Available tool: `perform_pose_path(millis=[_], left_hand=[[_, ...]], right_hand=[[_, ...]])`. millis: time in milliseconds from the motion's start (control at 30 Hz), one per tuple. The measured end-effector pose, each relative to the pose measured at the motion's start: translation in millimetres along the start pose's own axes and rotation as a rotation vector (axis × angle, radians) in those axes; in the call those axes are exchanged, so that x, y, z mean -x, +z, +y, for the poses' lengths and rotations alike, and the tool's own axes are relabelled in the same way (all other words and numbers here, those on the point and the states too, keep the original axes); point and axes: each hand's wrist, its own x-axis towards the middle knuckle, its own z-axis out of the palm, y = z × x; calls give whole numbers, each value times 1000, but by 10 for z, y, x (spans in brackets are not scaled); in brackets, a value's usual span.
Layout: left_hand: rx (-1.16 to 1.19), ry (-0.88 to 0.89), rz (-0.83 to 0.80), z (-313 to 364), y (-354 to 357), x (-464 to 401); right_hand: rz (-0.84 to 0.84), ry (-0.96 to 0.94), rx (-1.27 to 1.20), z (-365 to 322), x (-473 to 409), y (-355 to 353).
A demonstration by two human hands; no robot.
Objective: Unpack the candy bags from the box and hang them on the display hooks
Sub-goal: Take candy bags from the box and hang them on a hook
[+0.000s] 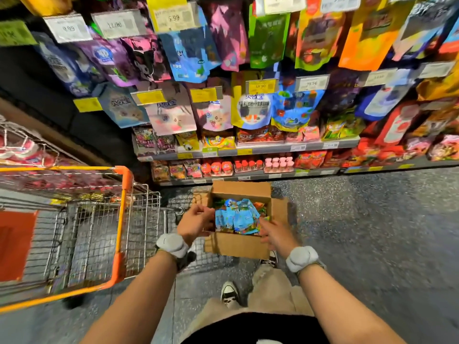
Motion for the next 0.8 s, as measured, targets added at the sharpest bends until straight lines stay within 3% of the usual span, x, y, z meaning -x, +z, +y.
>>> perform_pose_path(millis=[233, 600, 800], left_hand=[[-179, -55, 90, 28, 143, -360], [-10, -219, 126, -252, 129, -862], [-2, -357, 107, -693, 121, -1308]], right_hand=[[-101, 32, 76, -304, -485, -259], [-77, 86, 289, -289, -1078, -238], [-3, 143, 274, -77, -1525, -23]])
